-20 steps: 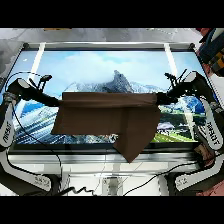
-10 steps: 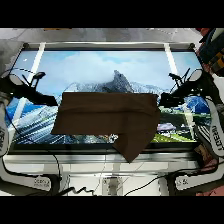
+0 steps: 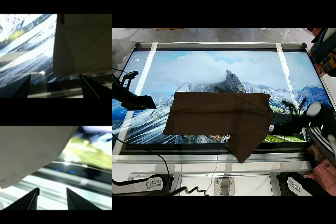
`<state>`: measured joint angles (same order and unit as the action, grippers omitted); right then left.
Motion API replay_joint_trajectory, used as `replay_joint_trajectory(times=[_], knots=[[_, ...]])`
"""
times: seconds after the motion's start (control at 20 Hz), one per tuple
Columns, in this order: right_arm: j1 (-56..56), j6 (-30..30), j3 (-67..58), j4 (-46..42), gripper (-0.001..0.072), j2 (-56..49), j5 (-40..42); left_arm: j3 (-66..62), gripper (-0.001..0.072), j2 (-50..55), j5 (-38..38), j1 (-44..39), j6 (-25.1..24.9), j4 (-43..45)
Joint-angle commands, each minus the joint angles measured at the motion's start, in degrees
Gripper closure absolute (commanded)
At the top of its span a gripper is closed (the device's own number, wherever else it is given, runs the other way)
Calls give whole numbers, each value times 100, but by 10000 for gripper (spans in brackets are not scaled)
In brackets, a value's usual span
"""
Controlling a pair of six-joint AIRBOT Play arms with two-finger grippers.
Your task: Fold the clothes and pants, and hang the long-sleeved shirts on hangers.
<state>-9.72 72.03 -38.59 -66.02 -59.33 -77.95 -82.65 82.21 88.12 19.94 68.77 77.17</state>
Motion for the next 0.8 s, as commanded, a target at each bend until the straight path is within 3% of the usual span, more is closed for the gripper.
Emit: replay_joint_trajectory(times=[0.0, 0.1, 0.45, 0.6, 0.75], knots=[[-4, -389, 2090, 1674, 341, 973, 1235, 79, 6, -68, 260, 66, 155, 44], [-2, -378, 2699, 2352, 341, 999, 1637, 227, 5, -66, 262, 94, 155, 57], [0, -374, 3014, 3049, 344, 999, 2741, 1270, 6, -68, -111, 232, 133, 33], [2, -374, 3014, 3171, 477, 999, 2955, 1484, 6, -70, -396, 236, 26, -52], [20, -380, 3014, 3169, 516, 999, 2977, 1851, 8, -74, -461, 289, -184, -70]])
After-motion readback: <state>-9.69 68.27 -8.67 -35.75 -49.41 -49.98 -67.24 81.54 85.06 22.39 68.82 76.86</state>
